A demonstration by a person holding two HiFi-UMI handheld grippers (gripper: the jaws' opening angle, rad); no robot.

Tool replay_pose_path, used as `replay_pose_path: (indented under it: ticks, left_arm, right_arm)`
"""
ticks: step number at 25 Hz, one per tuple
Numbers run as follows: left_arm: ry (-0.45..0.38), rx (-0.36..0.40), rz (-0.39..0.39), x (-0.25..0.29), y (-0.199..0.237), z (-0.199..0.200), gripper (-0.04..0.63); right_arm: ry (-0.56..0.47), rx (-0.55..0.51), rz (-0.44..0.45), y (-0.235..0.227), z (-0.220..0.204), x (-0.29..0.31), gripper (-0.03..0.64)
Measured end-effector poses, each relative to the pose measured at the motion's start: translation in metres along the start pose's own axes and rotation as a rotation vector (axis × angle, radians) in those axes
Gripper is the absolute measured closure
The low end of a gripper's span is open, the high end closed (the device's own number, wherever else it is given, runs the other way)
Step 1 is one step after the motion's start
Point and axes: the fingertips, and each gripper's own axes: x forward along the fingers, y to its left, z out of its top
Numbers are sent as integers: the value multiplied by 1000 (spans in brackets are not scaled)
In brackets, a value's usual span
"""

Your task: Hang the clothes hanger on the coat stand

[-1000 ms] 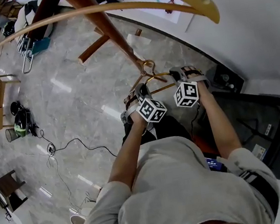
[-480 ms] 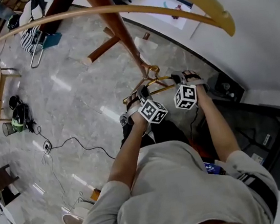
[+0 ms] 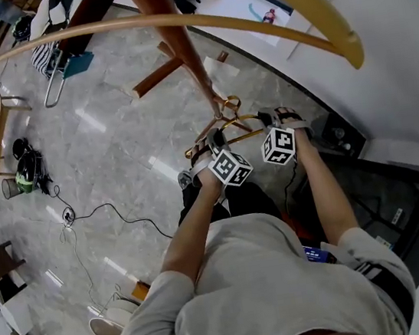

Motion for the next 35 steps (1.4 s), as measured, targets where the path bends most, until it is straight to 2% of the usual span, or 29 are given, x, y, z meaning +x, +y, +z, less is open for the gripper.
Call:
replay_pose_path:
  ticks: [8, 18, 32, 35]
  left_arm:
    - [29, -1, 7, 5, 5, -7, 557]
    - [45, -38, -15, 12, 8, -19, 557]
    - [68, -25, -12, 27, 18, -32, 555]
    - [65, -32, -43, 33, 10, -35, 555]
  right_arm:
    - [1, 1, 18, 3, 4, 17, 607]
    - [18, -9, 56, 9, 10, 40, 607]
    - [51, -13, 59, 9, 15, 65, 606]
    - [53, -1, 57, 12, 16, 68, 606]
